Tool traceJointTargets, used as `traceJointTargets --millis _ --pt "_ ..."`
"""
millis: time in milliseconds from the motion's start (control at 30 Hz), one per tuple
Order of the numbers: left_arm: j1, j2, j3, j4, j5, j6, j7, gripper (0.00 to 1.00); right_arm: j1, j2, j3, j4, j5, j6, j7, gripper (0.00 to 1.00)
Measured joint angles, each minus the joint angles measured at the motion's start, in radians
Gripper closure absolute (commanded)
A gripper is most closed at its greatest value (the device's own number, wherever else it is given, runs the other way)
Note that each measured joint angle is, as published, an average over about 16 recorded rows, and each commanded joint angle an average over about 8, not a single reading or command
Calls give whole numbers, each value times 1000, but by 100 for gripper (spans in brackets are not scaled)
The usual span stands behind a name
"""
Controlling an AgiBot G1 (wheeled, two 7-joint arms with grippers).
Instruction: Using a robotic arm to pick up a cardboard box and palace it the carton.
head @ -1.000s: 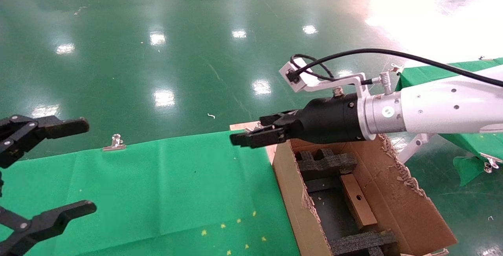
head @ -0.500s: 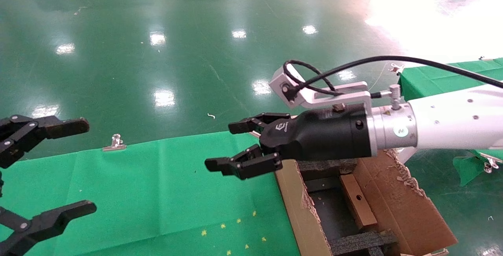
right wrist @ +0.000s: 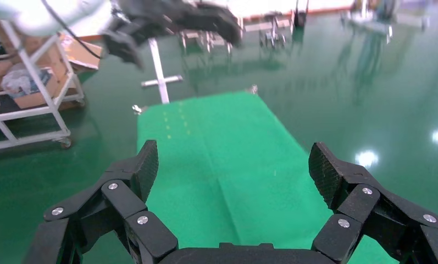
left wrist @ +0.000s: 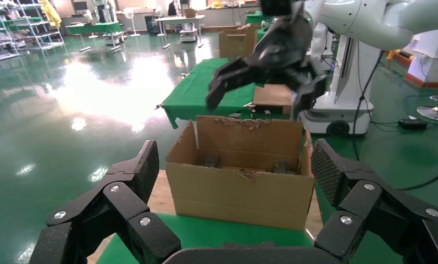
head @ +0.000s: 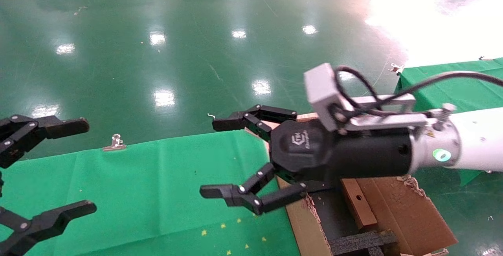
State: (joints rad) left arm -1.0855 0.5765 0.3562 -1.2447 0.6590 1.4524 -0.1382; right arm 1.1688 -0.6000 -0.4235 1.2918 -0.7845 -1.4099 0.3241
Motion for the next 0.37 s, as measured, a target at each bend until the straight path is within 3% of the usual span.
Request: traceJointTargets --millis 367 --pt "0 0 0 0 0 0 0 0 -104 -12 161 -8 60 -94 -144 0"
